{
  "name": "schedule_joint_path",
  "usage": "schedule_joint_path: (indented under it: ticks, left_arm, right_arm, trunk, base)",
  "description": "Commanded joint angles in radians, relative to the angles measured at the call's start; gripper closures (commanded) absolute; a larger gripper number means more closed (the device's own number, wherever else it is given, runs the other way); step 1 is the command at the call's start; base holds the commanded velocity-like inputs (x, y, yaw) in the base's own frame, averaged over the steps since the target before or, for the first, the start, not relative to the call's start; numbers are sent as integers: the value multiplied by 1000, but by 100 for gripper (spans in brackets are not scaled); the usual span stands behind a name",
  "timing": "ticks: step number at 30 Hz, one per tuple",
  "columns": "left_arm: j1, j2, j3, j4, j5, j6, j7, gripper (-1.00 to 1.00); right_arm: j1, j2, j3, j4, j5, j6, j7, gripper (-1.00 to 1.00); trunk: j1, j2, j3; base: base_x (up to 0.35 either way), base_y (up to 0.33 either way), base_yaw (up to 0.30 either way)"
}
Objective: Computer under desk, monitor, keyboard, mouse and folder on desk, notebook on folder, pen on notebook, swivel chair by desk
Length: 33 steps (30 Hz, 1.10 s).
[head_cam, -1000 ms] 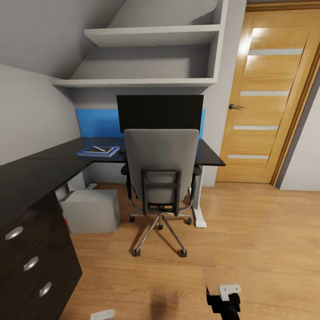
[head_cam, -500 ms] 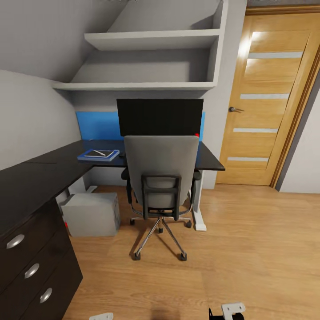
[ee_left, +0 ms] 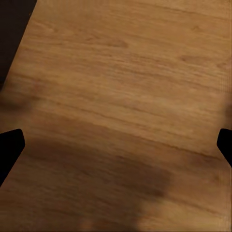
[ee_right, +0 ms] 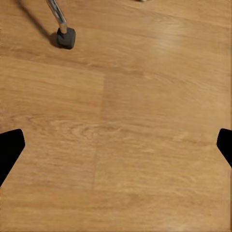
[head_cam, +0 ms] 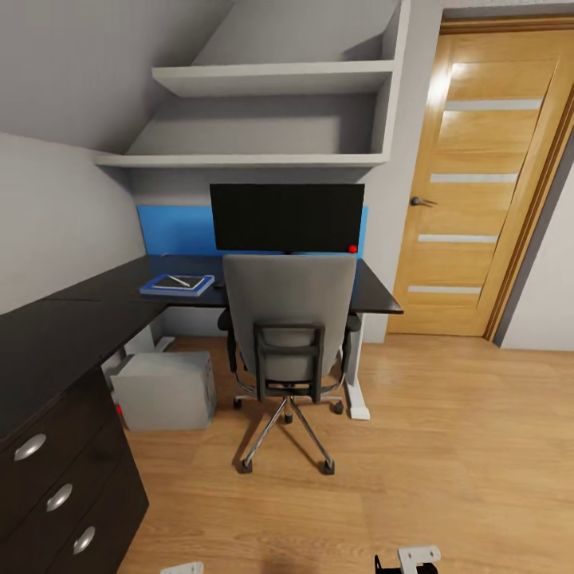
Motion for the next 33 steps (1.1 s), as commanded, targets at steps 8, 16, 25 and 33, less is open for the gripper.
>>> schedule_joint_path:
  ticks: [8, 16, 25, 33]
  left_arm:
    - [-1, 0, 6, 1, -2, -4, 3, -100]
    - [-1, 4, 7, 1, -1, -4, 3, -100]
    - [-1, 8, 7, 1, -1, -3, 3, -100]
    - [0, 8, 5, 1, -2, -3, 2, -100]
  right_arm:
    - [-1, 1, 9, 3, -3, -3, -4, -100]
    - [-1, 1, 8, 2, -3, -3, -4, -100]
    - [-1, 1, 9, 3, -3, -3, -4, -100]
    - [-1, 1, 9, 3, -3, -3, -4, -100]
  trunk:
    - [-31, 56, 24]
    - [-62, 112, 49]
    - [-96, 175, 77]
    - [-127, 231, 102]
  base:
    - [0, 0, 0]
    - [0, 0, 0]
    - [0, 0, 0]
    - [0, 0, 0]
